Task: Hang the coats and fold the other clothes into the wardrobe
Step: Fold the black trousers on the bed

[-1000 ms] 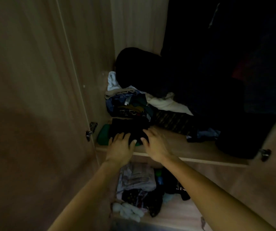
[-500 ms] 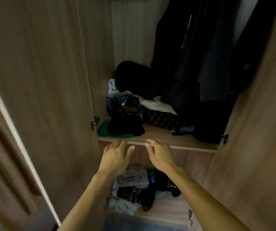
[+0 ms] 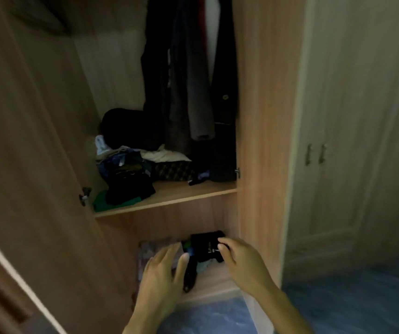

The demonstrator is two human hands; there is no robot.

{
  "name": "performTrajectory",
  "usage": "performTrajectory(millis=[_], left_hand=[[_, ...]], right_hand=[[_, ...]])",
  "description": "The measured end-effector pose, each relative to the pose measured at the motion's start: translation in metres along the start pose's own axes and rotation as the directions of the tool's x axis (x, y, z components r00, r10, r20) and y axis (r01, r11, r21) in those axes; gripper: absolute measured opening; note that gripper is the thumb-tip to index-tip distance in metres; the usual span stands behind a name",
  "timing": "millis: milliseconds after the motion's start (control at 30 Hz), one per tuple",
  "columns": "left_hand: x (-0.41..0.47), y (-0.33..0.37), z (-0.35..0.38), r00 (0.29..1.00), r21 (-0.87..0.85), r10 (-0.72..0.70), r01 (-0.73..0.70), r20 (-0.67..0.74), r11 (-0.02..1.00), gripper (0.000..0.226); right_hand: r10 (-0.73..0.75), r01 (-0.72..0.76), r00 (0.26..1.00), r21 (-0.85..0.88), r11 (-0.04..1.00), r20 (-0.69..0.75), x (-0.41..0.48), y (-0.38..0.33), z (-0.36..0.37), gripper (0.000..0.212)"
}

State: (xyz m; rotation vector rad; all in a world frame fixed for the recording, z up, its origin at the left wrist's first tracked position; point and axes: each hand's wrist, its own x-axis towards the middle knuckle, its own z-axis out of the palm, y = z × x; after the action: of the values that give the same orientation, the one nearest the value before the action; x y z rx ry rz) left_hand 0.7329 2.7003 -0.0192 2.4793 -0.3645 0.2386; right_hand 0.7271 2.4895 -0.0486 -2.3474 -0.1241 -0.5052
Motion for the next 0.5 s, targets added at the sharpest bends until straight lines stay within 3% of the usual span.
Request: performTrajectory(millis=[167, 233, 367, 500], left_hand=[[-0.037, 0.061, 0.013, 0.977, -0.041, 0.211, -0.210, 0.029, 0.977, 0.064], [-0.057, 0.074, 0.020, 0.955, -0.104, 0.291, -0.285, 0.052, 0.953, 0.067], [-0.112, 0.088, 0.038, 0.917, -0.269, 0.381, -0.341, 0.113, 0.901, 0.073], [-0.178, 0.100, 0.064, 0.872, -0.377, 0.457, -0.371, 0.172, 0.849, 0.069]], right_hand=[[0.077, -0.092, 0.988, -0.109, 0.990, -0.136, -0.072, 0.002, -0.056, 0.033], [0.102, -0.136, 0.971, -0.147, 0.980, -0.217, -0.106, -0.001, -0.073, 0.029], [0.216, -0.280, 0.921, -0.167, 0.945, -0.324, -0.187, -0.014, -0.094, 0.031], [0.315, -0.399, 0.886, -0.214, 0.891, -0.342, -0.283, -0.029, -0.097, 0.034]])
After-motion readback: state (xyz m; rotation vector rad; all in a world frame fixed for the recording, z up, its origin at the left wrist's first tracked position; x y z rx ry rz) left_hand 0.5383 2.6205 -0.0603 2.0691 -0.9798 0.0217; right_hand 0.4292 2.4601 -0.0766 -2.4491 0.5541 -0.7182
